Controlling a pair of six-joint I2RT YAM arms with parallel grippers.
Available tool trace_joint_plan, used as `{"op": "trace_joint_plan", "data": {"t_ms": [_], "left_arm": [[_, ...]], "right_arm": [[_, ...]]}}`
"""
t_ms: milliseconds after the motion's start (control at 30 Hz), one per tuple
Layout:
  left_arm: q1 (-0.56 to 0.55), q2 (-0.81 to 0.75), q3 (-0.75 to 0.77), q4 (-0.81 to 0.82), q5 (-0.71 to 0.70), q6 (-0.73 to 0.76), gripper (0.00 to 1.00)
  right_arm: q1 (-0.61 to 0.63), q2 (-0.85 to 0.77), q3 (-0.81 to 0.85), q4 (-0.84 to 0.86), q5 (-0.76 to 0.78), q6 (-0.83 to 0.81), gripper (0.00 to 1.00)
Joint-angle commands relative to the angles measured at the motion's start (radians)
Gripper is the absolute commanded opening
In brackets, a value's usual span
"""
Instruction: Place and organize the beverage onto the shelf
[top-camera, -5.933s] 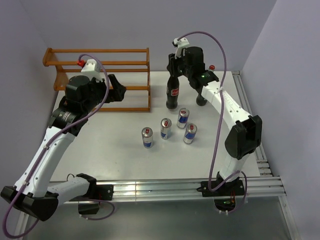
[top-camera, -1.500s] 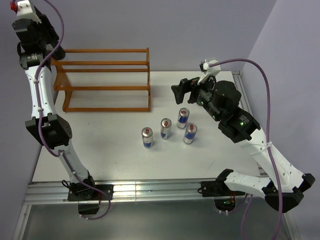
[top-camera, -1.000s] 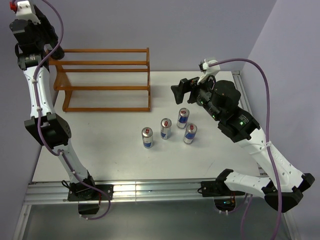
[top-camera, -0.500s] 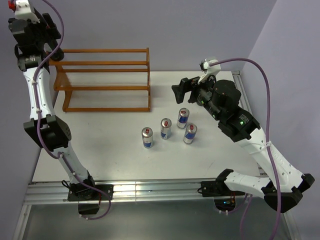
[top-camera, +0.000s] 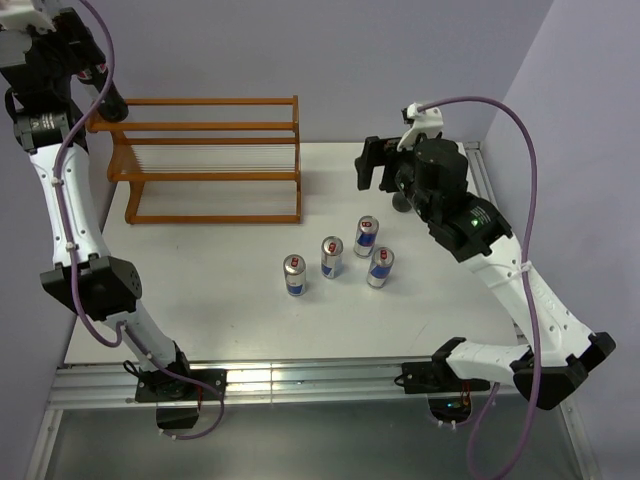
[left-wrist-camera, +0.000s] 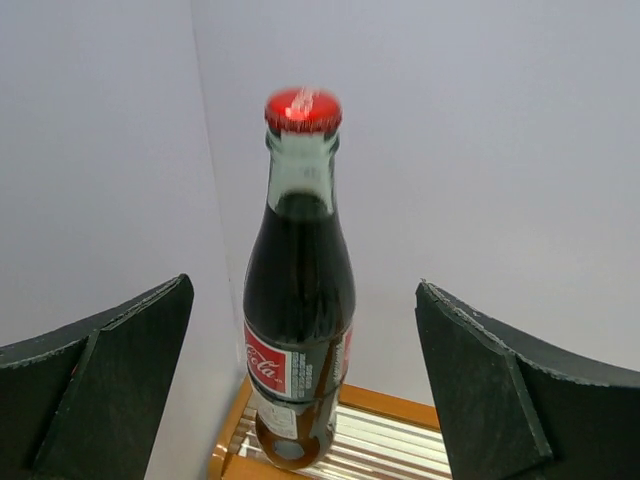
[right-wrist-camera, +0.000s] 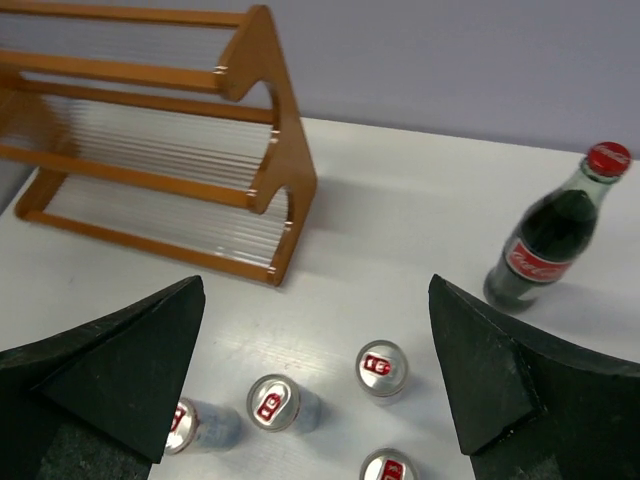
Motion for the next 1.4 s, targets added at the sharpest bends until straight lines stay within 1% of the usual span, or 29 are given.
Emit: {"op": "trace_joint_plan", "data": {"t_ms": [0, 67, 133, 167, 233, 267, 333, 367, 433, 533, 567, 633, 667, 700, 800, 833, 867, 933, 967, 1133, 1233, 1300, 1367], "left_arm": [[-0.004, -0.106, 0.007, -0.007, -0.022, -0.037, 0.99], [-0.005, -0.153, 0.001, -0.018, -0.023, -0.077, 1.00], [-0.010, -0.184, 0.004, -0.038, 0.009, -0.120, 0.99], [-0.028, -0.215, 0.007, -0.057, 0.006, -0.125, 0.99], [-0.065, -0.245, 0.004, -0.087, -0.025, -0.120, 1.00], [-0.108, -0.277, -0.002, -0.105, -0.020, -0.120, 1.00], [-0.146, -0.339, -0.065, -0.102, 0.007, -0.131, 0.99], [-0.189, -0.362, -0.123, -0.095, 0.010, -0.138, 0.99], [-0.235, -0.412, -0.169, -0.105, -0.005, -0.160, 1.00], [-0.344, -0.469, -0.244, -0.137, -0.023, -0.198, 1.00], [-0.394, -0.486, -0.290, -0.144, -0.028, -0.210, 0.99], [-0.445, -0.534, -0.347, -0.141, -0.037, -0.237, 0.99], [-0.497, -0.551, -0.404, -0.137, -0.049, -0.244, 1.00], [-0.522, -0.565, -0.428, -0.137, -0.049, -0.252, 1.00], [-0.612, -0.595, -0.482, -0.168, -0.127, -0.246, 0.99], [-0.634, -0.598, -0.490, -0.186, -0.132, -0.243, 0.99], [-0.668, -0.606, -0.508, -0.211, -0.141, -0.238, 0.99], [-0.700, -0.626, -0.540, -0.217, -0.154, -0.224, 0.99], [-0.724, -0.638, -0.588, -0.210, -0.152, -0.221, 0.99], [-0.752, -0.692, -0.698, -0.213, -0.158, -0.203, 1.00], [-0.758, -0.712, -0.763, -0.229, -0.186, -0.165, 1.00], [-0.760, -0.726, -0.787, -0.240, -0.216, -0.139, 0.99], [-0.761, -0.746, -0.818, -0.243, -0.253, -0.129, 0.99]], "right_arm": [[-0.027, 0.032, 0.077, -0.070, 0.106, 0.041, 1.00], [-0.053, 0.040, 0.077, -0.079, 0.138, 0.047, 1.00], [-0.088, 0.048, 0.075, -0.090, 0.149, 0.070, 1.00], [-0.129, 0.060, 0.074, -0.093, 0.155, 0.087, 1.00], [-0.171, 0.072, 0.068, -0.094, 0.175, 0.095, 1.00], [-0.200, 0.081, 0.062, -0.081, 0.192, 0.090, 1.00], [-0.225, 0.095, 0.040, -0.064, 0.229, 0.084, 1.00], [-0.249, 0.107, 0.034, -0.038, 0.229, 0.077, 0.99], [-0.277, 0.121, 0.022, -0.013, 0.189, 0.071, 0.97], [-0.326, 0.158, 0.014, 0.045, 0.129, 0.038, 0.94], [-0.334, 0.178, 0.011, 0.083, 0.118, 0.016, 0.91], [-0.351, 0.203, 0.009, 0.122, 0.103, -0.006, 0.90], [-0.358, 0.228, 0.009, 0.152, 0.100, -0.012, 0.89], [-0.373, 0.244, 0.018, 0.162, 0.092, -0.014, 0.88], [-0.398, 0.322, 0.060, 0.170, 0.068, -0.034, 0.85], [-0.412, 0.341, 0.072, 0.170, 0.080, -0.037, 0.85], [-0.418, 0.370, 0.080, 0.188, 0.074, -0.051, 0.84], [-0.444, 0.405, 0.086, 0.203, 0.045, -0.060, 0.84], [-0.453, 0.416, 0.094, 0.209, 0.022, -0.058, 0.84], [-0.487, 0.451, 0.085, 0.283, -0.063, -0.081, 0.77], [-0.487, 0.465, 0.086, 0.323, -0.072, -0.123, 0.69], [-0.487, 0.471, 0.080, 0.340, -0.080, -0.130, 0.66], [-0.489, 0.483, 0.081, 0.349, -0.086, -0.149, 0.59]]}}
